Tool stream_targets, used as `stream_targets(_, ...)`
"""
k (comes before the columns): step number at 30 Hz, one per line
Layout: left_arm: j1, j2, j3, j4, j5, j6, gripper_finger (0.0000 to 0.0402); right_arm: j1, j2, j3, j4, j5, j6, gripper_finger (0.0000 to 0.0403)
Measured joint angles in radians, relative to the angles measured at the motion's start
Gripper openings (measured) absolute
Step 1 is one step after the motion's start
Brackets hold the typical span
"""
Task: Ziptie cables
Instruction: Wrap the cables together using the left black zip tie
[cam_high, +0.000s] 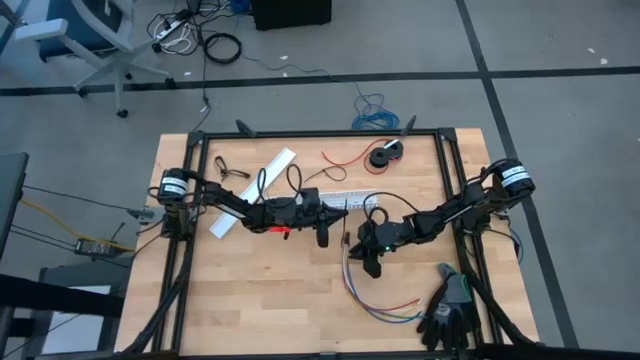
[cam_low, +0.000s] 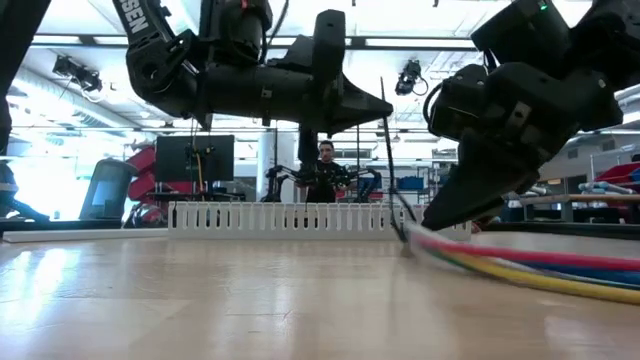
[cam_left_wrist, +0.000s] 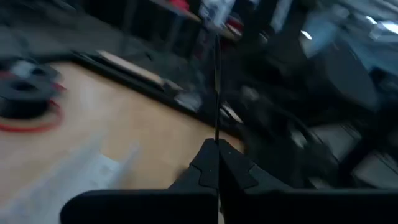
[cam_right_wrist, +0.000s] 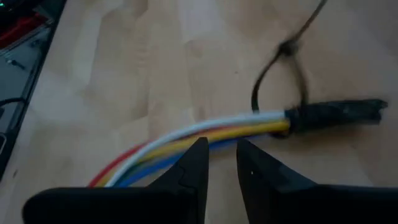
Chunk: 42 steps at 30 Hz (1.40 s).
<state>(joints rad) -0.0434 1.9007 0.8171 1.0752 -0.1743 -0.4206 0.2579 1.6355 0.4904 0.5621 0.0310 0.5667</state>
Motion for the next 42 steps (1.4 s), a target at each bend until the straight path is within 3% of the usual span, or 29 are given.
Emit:
stream_targets(7, -0.032, 0.001, -0.001, -0.041, 0.127, 0.002, 0.0000, -0.003, -0.002, 0.000, 0.016, 0.055, -0.006, 0.0072)
stream_targets(18, -0.093, 0.003, -0.002, -0.102, 0.139, 0.003, 0.0000, -0.030, -0.019, 0.002, -0.003, 0.077, 0.117, 0.0071)
stream_targets(28, -0.112, 0.004, -0.003, -0.128, 0.142, 0.027, 0.0000, -0.064, -0.230, 0.002, -0.263, 0.081, 0.108, 0.0029)
stream_targets(33, -0.122, 0.004, -0.003, -0.133, 0.181, 0.057, 0.0000, -0.069, -0.297, 0.002, -0.340, 0.098, -0.008, 0.0004)
stream_targets(42, -0.128, 0.005, -0.004, -0.159, 0.221, 0.133, 0.0000, -0.091, -0.259, 0.060, -0.430, 0.061, -0.349, 0.0006)
